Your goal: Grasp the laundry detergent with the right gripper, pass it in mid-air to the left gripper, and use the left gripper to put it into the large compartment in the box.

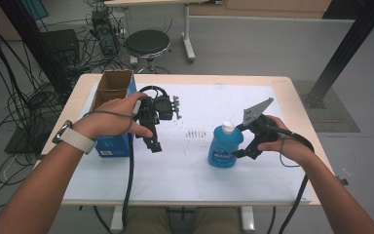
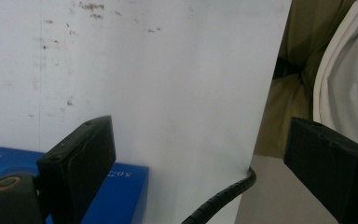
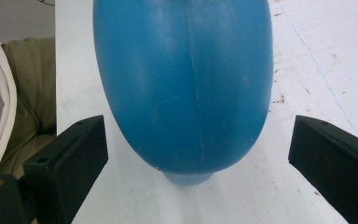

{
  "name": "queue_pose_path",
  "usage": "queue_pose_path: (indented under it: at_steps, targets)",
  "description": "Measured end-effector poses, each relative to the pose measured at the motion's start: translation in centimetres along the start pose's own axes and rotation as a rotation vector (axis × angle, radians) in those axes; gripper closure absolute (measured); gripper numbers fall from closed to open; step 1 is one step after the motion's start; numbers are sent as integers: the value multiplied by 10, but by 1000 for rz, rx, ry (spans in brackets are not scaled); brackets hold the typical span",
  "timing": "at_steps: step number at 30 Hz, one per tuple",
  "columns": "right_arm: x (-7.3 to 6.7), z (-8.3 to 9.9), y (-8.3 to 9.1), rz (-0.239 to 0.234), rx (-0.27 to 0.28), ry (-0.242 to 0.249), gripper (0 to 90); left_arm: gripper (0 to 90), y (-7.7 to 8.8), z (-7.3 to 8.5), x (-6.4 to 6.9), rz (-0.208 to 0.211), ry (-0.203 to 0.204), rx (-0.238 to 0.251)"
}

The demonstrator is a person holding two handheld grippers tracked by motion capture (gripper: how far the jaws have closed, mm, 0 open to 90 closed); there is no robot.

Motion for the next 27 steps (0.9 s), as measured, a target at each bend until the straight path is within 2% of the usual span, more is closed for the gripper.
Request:
queue_pose_path:
  at_steps: [27]
  targets:
    - [0, 1, -2, 17, 18, -8, 41, 95, -1, 2, 0, 0, 6, 8]
Point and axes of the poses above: each handheld gripper's, and its own axes: y roughly backward along the jaws, z roughly out of its underside, x roughly to its right, the point moved 5 cm from there along -y, roughly forward along the jaws, and after that the axes turned 7 degrees about -x, right-handed, at the moved point
